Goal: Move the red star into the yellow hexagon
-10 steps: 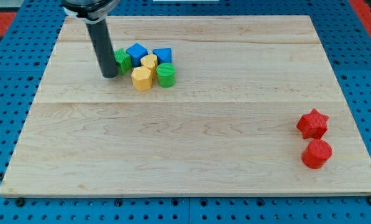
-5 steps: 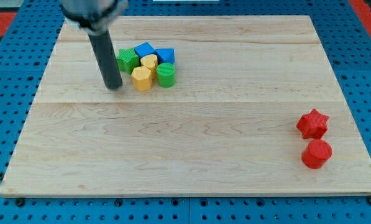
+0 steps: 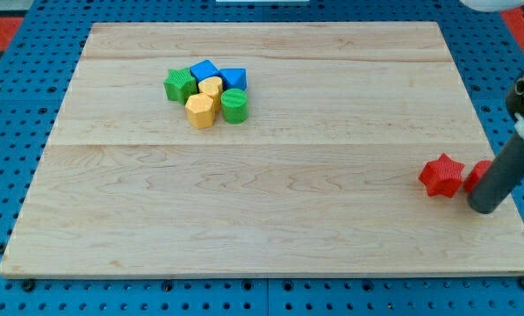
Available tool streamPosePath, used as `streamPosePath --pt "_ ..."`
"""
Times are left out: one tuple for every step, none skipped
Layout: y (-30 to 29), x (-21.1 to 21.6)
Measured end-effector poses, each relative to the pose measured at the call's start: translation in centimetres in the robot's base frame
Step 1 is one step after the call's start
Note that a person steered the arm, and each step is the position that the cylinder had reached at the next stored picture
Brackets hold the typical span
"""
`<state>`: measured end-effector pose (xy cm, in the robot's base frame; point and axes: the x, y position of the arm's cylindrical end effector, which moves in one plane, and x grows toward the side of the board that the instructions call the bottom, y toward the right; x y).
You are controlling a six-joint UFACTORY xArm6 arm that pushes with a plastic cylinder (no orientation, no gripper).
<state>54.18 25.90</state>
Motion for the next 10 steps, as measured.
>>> streamPosePath --pt "1.8 1.6" --pt "6.3 -1.5" --pt "-0.3 -3.0" --pt "-12.8 -3.0" --pt "-19.8 -4.5" --pt "-17.5 -4.2" --pt "-14.9 -6.8" --pt "-21.1 -8.2" --pt "-29.9 -8.3" --pt "-25.0 -8.3"
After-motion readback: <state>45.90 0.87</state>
